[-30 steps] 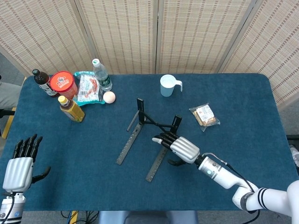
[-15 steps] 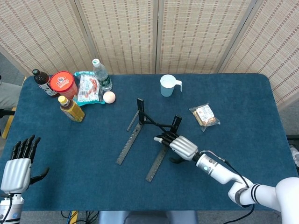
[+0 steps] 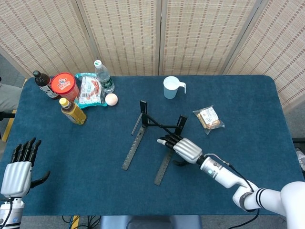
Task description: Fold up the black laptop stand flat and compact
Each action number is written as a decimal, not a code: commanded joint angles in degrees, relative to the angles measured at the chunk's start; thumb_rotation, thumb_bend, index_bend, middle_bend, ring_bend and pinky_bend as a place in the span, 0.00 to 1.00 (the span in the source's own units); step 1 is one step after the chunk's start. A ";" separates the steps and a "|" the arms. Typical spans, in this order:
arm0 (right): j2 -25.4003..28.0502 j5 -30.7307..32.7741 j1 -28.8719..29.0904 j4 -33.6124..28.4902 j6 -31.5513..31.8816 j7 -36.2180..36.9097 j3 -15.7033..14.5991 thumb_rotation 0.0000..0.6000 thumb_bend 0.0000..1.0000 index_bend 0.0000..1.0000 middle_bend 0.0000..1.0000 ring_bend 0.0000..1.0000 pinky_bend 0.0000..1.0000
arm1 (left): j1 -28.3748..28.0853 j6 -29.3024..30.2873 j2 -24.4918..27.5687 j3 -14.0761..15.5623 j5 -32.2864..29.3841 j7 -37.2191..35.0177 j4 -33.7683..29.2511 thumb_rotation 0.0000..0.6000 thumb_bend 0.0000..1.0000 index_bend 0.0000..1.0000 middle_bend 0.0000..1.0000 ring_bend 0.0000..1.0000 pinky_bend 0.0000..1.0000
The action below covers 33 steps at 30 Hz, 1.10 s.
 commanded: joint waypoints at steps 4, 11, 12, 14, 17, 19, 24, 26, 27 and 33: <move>1.90 -1.09 1.72 -5.71 1.78 3.98 1.88 1.00 0.25 0.00 0.08 0.00 0.00 | 0.02 0.14 0.24 -0.08 0.11 0.05 -0.25 1.00 0.18 0.00 0.00 0.00 0.00; 1.46 0.51 5.69 -9.66 -0.29 5.60 6.27 1.00 0.25 0.00 0.08 0.00 0.00 | 0.44 0.87 0.67 0.21 0.82 0.36 -0.99 1.00 0.18 0.00 0.00 0.00 0.00; 1.34 1.00 6.23 -9.99 -0.90 5.62 6.83 1.00 0.24 0.00 0.08 0.00 0.00 | 0.52 1.00 0.72 0.25 0.93 0.35 -1.09 1.00 0.18 0.00 0.00 0.00 0.00; 1.03 1.92 7.28 -10.59 -2.01 5.64 7.96 1.00 0.24 0.00 0.08 0.00 0.00 | 0.68 1.14 0.84 0.39 1.09 0.38 -1.26 1.00 0.18 0.00 0.00 0.00 0.00; 0.24 3.28 8.95 -11.00 -3.63 4.69 9.71 1.00 0.21 0.00 0.08 0.00 0.00 | 0.81 1.19 1.05 0.66 1.47 0.57 -1.60 1.00 0.18 0.00 0.00 0.00 0.00; -0.48 4.77 10.23 -10.88 -5.40 4.10 10.94 1.00 0.17 0.00 0.08 0.00 0.00 | 0.88 1.32 1.20 0.73 1.74 0.65 -1.88 1.00 0.18 0.00 0.00 0.00 0.00; -3.11 8.16 13.50 -8.74 -9.45 4.00 13.67 1.00 0.14 0.00 0.08 0.00 0.00 | 1.24 1.66 1.53 1.05 2.25 0.71 -2.38 1.00 0.18 0.00 0.00 0.00 0.00; -4.37 9.29 14.57 -7.45 -10.76 4.09 14.42 1.00 0.13 0.00 0.08 0.00 0.00 | 1.36 1.64 1.60 1.26 2.43 0.76 -2.52 1.00 0.18 0.00 0.00 0.00 0.00; -5.19 10.01 15.26 -6.59 -11.68 4.19 14.82 1.00 0.13 0.00 0.08 0.00 0.00 | 1.44 1.68 1.62 1.34 2.51 0.78 -2.61 1.00 0.18 0.00 0.00 0.00 0.00; -9.21 14.16 18.38 -0.75 -16.76 3.26 16.34 1.00 0.13 0.00 0.08 0.00 0.00 | 1.71 1.85 1.67 1.50 2.77 0.56 -2.64 1.00 0.18 0.00 0.00 0.00 0.00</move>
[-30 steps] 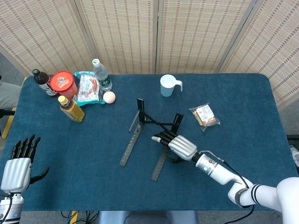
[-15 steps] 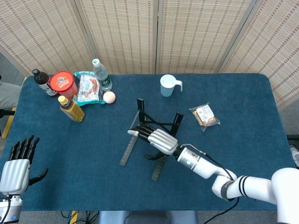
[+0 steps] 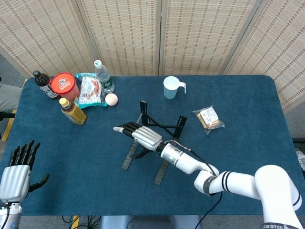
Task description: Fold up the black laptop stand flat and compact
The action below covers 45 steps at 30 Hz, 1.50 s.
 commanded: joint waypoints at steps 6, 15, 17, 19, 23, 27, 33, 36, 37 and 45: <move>-6.25 6.11 3.21 8.57 -6.17 -2.53 1.39 1.00 0.12 0.00 0.08 0.00 0.00 | 0.03 -0.45 -0.13 0.18 0.01 -0.28 0.24 1.00 0.18 0.00 0.00 0.00 0.00; -10.15 8.59 4.39 14.55 -9.29 -3.94 1.25 1.00 0.12 0.00 0.08 0.00 0.00 | 0.33 -0.29 -0.07 0.15 -0.08 -0.89 0.57 1.00 0.18 0.00 0.00 0.00 0.00; -10.92 9.10 4.57 15.87 -9.84 -4.30 1.30 1.00 0.12 0.00 0.08 0.00 0.00 | 0.43 -0.22 -0.06 0.15 -0.13 -1.06 0.68 1.00 0.18 0.00 0.00 0.00 0.00; -11.61 9.75 4.78 17.04 -10.50 -4.56 1.49 1.00 0.12 0.00 0.08 0.00 0.00 | 0.48 -0.24 -0.08 0.17 -0.17 -1.17 0.76 1.00 0.18 0.00 0.00 0.00 0.00; -13.26 11.10 5.39 19.90 -11.73 -5.56 2.03 1.00 0.12 0.00 0.08 0.00 0.00 | 0.50 -0.36 -0.10 0.19 -0.14 -1.39 0.93 1.00 0.18 0.00 0.00 0.00 0.00; -14.69 12.47 6.01 22.63 -13.07 -6.53 2.66 1.00 0.12 0.00 0.07 0.00 0.00 | 0.65 -0.18 -0.06 0.11 -0.20 -1.72 1.12 1.00 0.18 0.00 0.00 0.00 0.00; -15.91 13.72 6.23 25.21 -13.90 -7.38 3.33 1.00 0.12 0.00 0.07 0.00 0.00 | 0.90 -0.11 0.07 0.17 -0.39 -2.14 1.37 1.00 0.18 0.00 0.00 0.00 0.00; -16.31 14.19 6.22 26.20 -14.25 -7.60 3.64 1.00 0.12 0.00 0.07 0.00 0.00 | 0.96 -0.08 0.05 0.14 -0.38 -2.25 1.46 1.00 0.18 0.00 0.00 0.00 0.00; -16.37 14.26 6.23 26.40 -14.32 -7.67 3.71 1.00 0.12 0.00 0.07 0.00 0.00 | 0.97 -0.08 0.04 0.13 -0.38 -2.25 1.48 1.00 0.18 0.00 0.00 0.00 0.00; -15.78 13.45 5.77 25.05 -13.72 -7.53 3.77 1.00 0.12 0.00 0.07 0.00 0.00 | 1.04 -0.12 0.01 0.10 -0.40 -2.27 1.52 1.00 0.18 0.00 0.00 0.00 0.00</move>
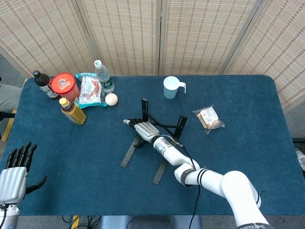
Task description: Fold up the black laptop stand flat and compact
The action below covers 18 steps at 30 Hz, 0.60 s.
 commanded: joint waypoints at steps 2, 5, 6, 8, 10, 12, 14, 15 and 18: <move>1.94 -2.32 -1.01 -4.15 2.09 1.15 -0.57 1.00 0.12 0.00 0.07 0.00 0.00 | 0.08 0.11 -0.01 -0.04 -0.04 0.05 -0.02 1.00 0.18 0.00 0.00 0.00 0.00; 5.75 -5.92 -2.75 -10.86 5.73 3.26 -1.54 1.00 0.12 0.00 0.07 0.00 0.00 | 0.12 0.05 -0.04 -0.08 -0.21 0.10 0.02 1.00 0.18 0.00 0.00 0.00 0.00; 7.03 -7.06 -3.26 -12.90 6.93 3.77 -1.82 1.00 0.12 0.00 0.07 0.00 0.00 | 0.07 -0.03 -0.07 -0.10 -0.24 0.14 0.03 1.00 0.18 0.00 0.00 0.00 0.00; 9.81 -9.62 -4.38 -17.10 9.95 4.41 -2.46 1.00 0.12 0.00 0.07 0.00 0.00 | -0.05 -0.20 -0.09 -0.15 -0.23 0.23 -0.01 1.00 0.18 0.00 0.00 0.00 0.00; 13.41 -12.47 -5.92 -22.19 13.86 4.83 -3.15 1.00 0.12 0.00 0.07 0.00 0.00 | -0.19 -0.34 -0.14 -0.23 -0.16 0.32 -0.01 1.00 0.18 0.00 0.00 0.00 0.00; 17.26 -14.77 -7.70 -27.45 17.70 5.13 -3.66 1.00 0.12 0.00 0.07 0.00 0.00 | -0.33 -0.51 -0.19 -0.34 -0.25 0.41 0.02 1.00 0.18 0.00 0.00 0.00 0.00; 21.14 -16.49 -9.56 -32.48 21.16 4.82 -4.08 1.00 0.12 0.00 0.07 0.00 0.00 | -0.54 -0.87 -0.25 -0.44 -0.47 0.56 0.04 1.00 0.18 0.00 0.00 0.00 0.00; 22.75 -17.14 -10.37 -34.52 22.60 4.47 -4.24 1.00 0.11 0.00 0.07 0.00 0.00 | -0.66 -1.06 -0.31 -0.49 -0.53 0.59 0.08 1.00 0.18 0.00 0.00 0.00 0.00; 27.60 -19.14 -13.53 -40.51 27.99 1.81 -4.84 1.00 0.07 0.00 0.07 0.00 0.00 | -1.13 -1.80 -0.61 -0.62 -0.74 0.59 0.26 1.00 0.18 0.00 0.00 0.00 0.00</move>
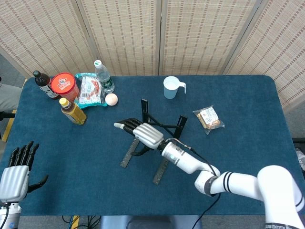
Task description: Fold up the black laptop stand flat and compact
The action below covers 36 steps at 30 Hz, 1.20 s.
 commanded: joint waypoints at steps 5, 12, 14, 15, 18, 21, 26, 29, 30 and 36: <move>13.39 -4.11 -10.31 -15.20 14.73 -7.52 -1.84 1.00 0.00 0.00 0.07 0.00 0.00 | -0.80 -0.86 -0.36 -0.47 -0.38 0.11 0.37 1.00 0.18 0.00 0.00 0.00 0.00; 19.70 -0.28 -16.53 -21.38 18.11 -11.67 -3.44 1.00 0.00 0.00 0.07 0.00 0.00 | -1.67 -1.09 0.18 -1.41 -0.44 0.32 0.30 1.00 0.18 0.00 0.00 0.00 0.00; 20.86 0.56 -17.77 -22.00 18.27 -11.42 -4.02 1.00 0.00 0.00 0.07 0.00 0.00 | -1.90 -1.29 0.18 -1.55 -0.52 0.27 0.29 1.00 0.18 0.00 0.00 0.00 0.00; 21.60 0.99 -18.58 -22.29 18.48 -11.11 -4.36 1.00 0.00 0.00 0.07 0.00 0.00 | -2.06 -1.43 0.17 -1.60 -0.48 0.30 0.28 1.00 0.18 0.00 0.00 0.00 0.00; 22.85 2.10 -20.36 -22.10 19.27 -10.14 -4.62 1.00 0.00 0.00 0.07 0.00 0.00 | -2.47 -1.84 0.13 -1.67 -0.38 0.49 0.17 1.00 0.18 0.00 0.00 0.00 0.00; 23.44 3.50 -21.11 -20.98 18.21 -7.52 -4.63 1.00 0.00 0.00 0.07 0.00 0.00 | -2.92 -2.36 0.09 -1.77 -0.47 0.55 0.03 1.00 0.18 0.00 0.00 0.00 0.00; 22.80 3.75 -20.92 -18.21 14.83 -1.35 -4.97 1.00 0.00 0.00 0.07 0.00 0.00 | -3.52 -2.89 -0.11 -1.76 -0.22 0.96 -0.23 1.00 0.18 0.00 0.00 0.00 0.00; 21.53 3.73 -20.71 -16.27 13.67 1.69 -4.87 1.00 0.00 0.00 0.07 0.00 0.00 | -3.51 -2.80 -0.01 -1.68 -0.24 1.17 -0.47 1.00 0.18 0.00 0.00 0.00 0.00; 21.04 3.64 -20.47 -15.53 12.76 3.40 -4.94 1.00 0.00 0.00 0.07 0.00 0.00 | -3.46 -2.72 0.06 -1.63 -0.27 1.22 -0.56 1.00 0.18 0.00 0.00 0.00 0.00; 19.21 2.12 -19.19 -12.05 9.54 13.66 -4.73 1.00 0.00 0.00 0.07 0.00 0.00 | -3.21 -2.41 0.26 -1.33 -0.42 1.37 -0.85 1.00 0.18 0.00 0.00 0.00 0.00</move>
